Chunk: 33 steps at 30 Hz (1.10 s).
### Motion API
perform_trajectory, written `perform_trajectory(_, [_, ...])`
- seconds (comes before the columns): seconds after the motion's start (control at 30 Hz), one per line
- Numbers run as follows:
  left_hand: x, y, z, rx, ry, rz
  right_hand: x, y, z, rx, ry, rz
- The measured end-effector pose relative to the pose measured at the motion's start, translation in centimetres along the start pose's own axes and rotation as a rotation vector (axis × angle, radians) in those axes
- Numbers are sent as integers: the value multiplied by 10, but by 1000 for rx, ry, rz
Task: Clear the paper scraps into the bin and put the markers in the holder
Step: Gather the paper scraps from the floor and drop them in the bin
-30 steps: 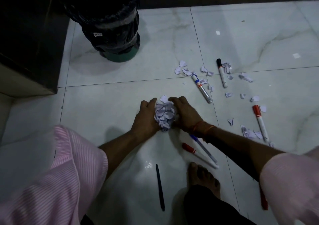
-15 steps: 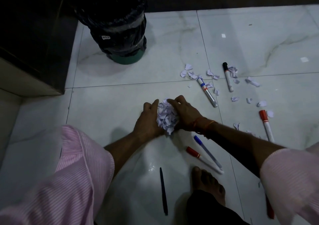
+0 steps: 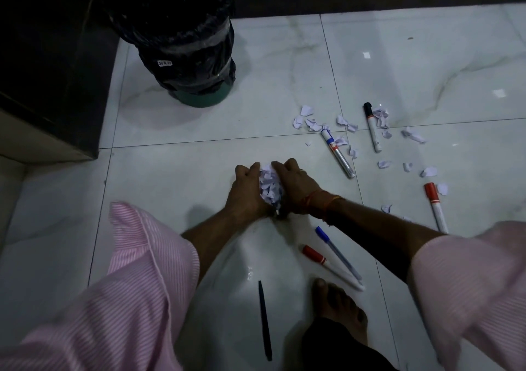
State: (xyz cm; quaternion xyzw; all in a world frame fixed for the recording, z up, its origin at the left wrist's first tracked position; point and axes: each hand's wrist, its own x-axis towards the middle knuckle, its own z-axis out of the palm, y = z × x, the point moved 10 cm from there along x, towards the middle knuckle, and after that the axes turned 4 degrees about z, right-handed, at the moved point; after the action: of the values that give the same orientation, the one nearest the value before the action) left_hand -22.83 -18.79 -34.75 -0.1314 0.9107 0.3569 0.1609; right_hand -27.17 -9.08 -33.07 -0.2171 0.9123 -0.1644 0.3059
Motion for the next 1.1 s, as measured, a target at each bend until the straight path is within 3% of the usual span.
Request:
perform_trajectory(0.17, [-7,24,-25,-147,233,91,16,1,1,133,-9,10])
perform_trajectory(0.33, [-13,17,-21,-308,162,-24,13,5,-12,329,59,50])
perform_trajectory(0.7, [-19,33,-92,-523,257,-43,6,-36,-74,618,45,-52])
perform_trajectory(1.1, [-14,62,-208,-674,336,81,30,-124,-168,604,133,-237])
